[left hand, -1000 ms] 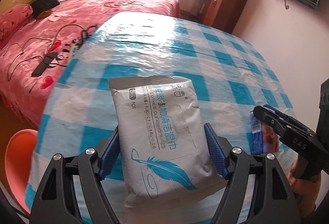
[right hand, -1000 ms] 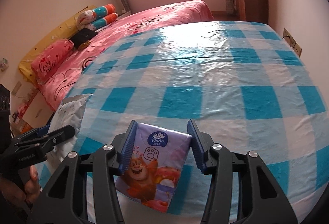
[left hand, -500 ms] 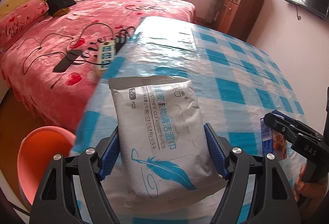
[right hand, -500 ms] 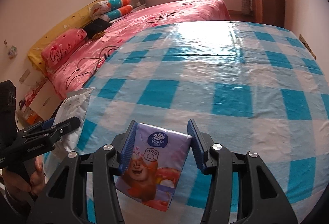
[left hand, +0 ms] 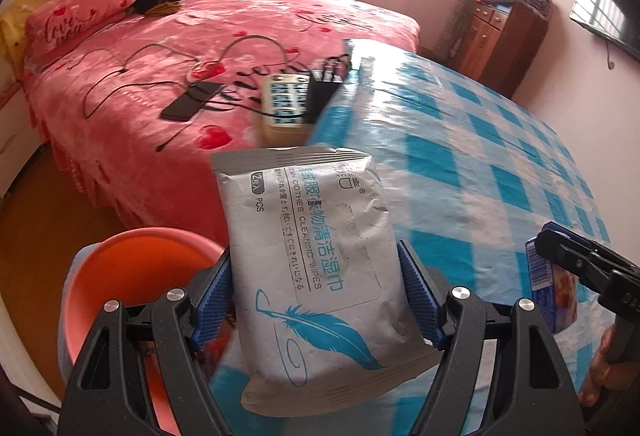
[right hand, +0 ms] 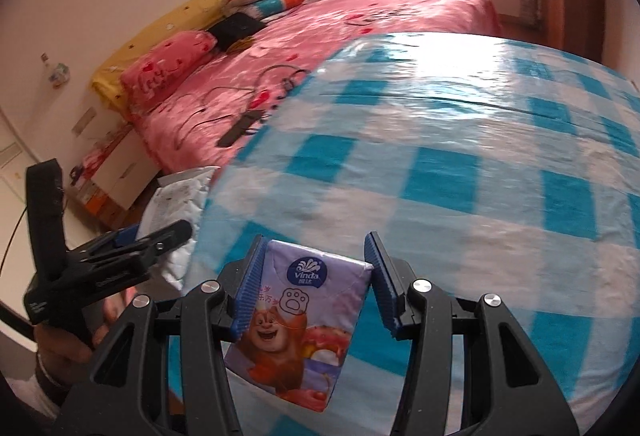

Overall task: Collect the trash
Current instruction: 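Lift the wipe pack and tissue pack and carry them toward the orange bucket, then open both tools over the orange bucket to drop the packs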

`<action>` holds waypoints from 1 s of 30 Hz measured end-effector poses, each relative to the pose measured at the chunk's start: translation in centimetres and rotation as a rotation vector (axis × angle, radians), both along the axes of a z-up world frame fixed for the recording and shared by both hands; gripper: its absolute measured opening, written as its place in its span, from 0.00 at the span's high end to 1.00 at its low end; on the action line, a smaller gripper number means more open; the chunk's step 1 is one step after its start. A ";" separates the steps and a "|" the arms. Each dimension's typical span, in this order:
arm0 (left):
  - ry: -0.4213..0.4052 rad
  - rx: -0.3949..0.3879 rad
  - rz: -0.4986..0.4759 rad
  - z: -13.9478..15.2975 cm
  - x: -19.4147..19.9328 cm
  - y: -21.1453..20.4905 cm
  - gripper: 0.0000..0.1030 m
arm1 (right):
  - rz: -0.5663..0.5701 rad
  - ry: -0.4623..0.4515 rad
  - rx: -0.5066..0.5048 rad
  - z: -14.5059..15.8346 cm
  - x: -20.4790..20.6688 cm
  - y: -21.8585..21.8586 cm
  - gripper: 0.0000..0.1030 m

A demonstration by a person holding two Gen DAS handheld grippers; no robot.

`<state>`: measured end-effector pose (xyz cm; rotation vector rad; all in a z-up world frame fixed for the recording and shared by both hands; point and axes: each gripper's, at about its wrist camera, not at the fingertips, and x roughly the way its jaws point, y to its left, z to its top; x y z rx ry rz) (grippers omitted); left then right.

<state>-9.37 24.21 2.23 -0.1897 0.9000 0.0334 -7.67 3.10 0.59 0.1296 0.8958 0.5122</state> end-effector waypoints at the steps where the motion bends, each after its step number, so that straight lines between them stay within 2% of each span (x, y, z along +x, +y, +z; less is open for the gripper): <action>1: 0.000 0.000 0.011 0.0 -0.1 0.7 0.26 | 0.018 0.002 0.004 0.3 -0.2 0.9 0.50; 6: 0.004 0.000 0.060 -0.4 -0.9 3.3 0.26 | 0.099 0.019 0.025 1.0 -0.9 4.6 0.50; 11: 0.024 -0.007 0.122 -1.3 -2.0 6.6 0.26 | 0.176 0.031 0.030 0.6 -1.5 8.1 0.50; 22: 0.069 -0.040 0.247 -4.0 -4.6 12.8 0.26 | 0.400 0.037 0.013 0.0 -3.8 19.8 0.50; 26: 0.084 -0.036 0.278 -5.0 -5.3 14.2 0.26 | 0.430 0.037 0.014 -0.3 -3.7 21.6 0.49; 27: 0.088 -0.036 0.284 -5.3 -5.3 14.5 0.26 | 0.443 0.035 0.015 -0.4 -3.6 22.7 0.48; 30: 0.115 -0.041 0.292 -6.2 -5.5 15.0 0.25 | 0.468 0.034 0.031 -0.5 -3.5 23.8 0.32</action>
